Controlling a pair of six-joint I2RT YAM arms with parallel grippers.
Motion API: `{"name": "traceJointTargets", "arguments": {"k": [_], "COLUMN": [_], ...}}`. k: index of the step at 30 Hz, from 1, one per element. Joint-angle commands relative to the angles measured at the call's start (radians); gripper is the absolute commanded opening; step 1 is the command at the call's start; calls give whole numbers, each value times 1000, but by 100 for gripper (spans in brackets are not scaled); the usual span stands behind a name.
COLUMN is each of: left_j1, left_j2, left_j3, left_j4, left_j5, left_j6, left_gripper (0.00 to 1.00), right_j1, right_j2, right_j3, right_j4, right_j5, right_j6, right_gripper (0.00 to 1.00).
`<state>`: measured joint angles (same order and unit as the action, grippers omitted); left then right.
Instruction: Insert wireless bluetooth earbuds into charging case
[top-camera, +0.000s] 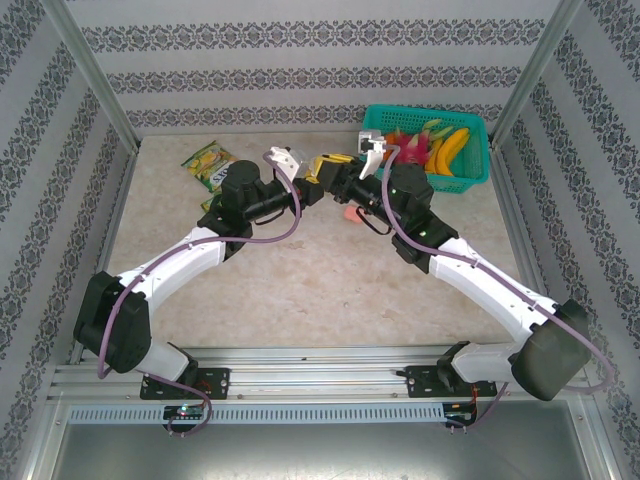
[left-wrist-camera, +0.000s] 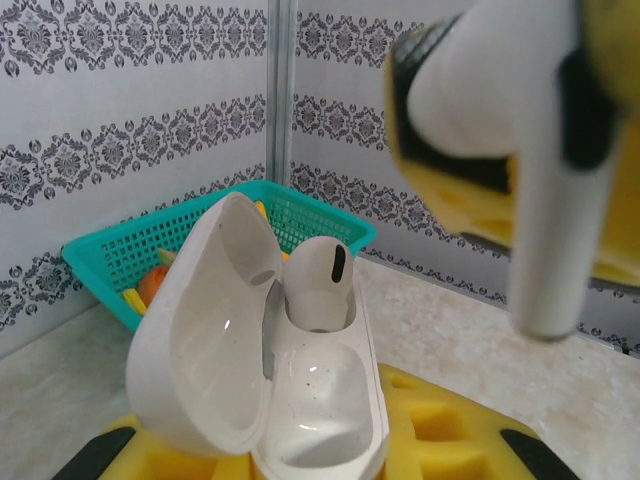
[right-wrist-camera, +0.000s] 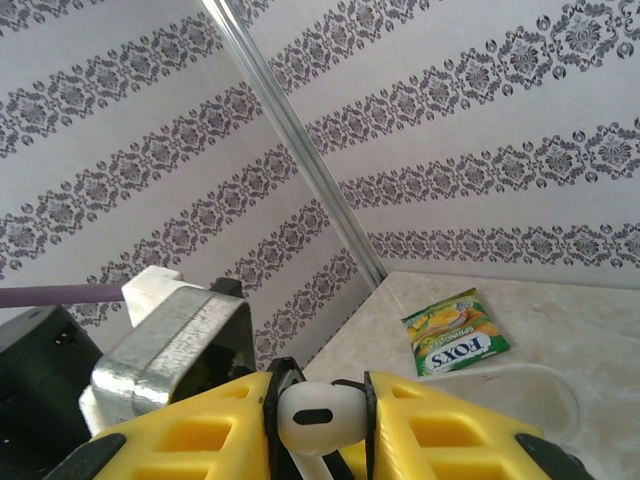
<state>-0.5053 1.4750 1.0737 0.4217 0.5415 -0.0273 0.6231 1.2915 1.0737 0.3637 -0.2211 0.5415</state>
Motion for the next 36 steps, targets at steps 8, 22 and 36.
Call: {"name": "traceJointTargets", "arguments": {"k": [8, 22, 36], "left_j1": [-31, -35, -35], "left_j2": [-12, -18, -27], "left_j3": [51, 51, 49], "left_j4": [-21, -20, -6], "left_j5": [-4, -10, -22], "left_j6": [1, 8, 9], "left_gripper": [0, 0, 0], "right_j1": [-19, -30, -31], "right_j2": [24, 44, 54], "right_j3": [-21, -38, -70], "right_j4": [38, 31, 29], "right_j5": [29, 13, 10], "right_j6": [-38, -34, -48], "right_gripper": [29, 29, 29]}}
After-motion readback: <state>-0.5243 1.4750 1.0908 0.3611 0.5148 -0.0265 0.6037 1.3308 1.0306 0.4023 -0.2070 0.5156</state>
